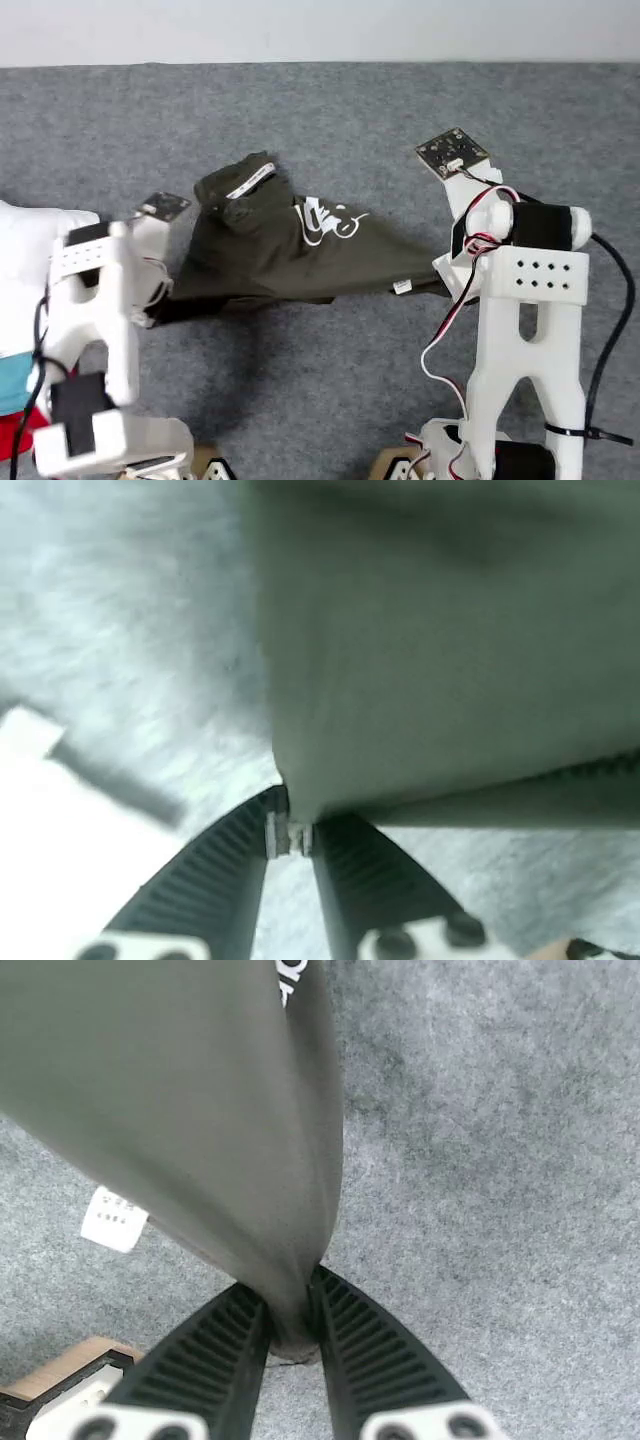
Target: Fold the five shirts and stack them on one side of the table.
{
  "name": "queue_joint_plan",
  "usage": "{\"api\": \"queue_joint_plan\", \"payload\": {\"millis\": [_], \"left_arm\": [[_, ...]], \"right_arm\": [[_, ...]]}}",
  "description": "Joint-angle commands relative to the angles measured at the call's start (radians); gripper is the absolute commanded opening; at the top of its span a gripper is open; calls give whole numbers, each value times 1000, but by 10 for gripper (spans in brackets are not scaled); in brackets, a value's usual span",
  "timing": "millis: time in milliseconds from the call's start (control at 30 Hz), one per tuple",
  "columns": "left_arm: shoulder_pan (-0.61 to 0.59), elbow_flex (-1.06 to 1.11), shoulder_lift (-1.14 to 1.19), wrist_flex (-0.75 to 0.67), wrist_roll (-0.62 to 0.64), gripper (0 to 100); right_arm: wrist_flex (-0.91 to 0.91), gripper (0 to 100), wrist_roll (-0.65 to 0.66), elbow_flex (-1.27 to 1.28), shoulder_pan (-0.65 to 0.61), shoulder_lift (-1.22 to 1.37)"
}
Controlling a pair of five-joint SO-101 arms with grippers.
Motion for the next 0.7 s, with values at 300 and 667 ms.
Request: {"api": "queue_joint_plan", "payload": {"millis": [300,667], "left_arm": [[11,-24,-256,166,-9,159],[104,-1,-278,201,-8,156]], "right_arm": [[-21,9,5,-5,-58,-25],[-18,9,5,-5,-73,-25]]}}
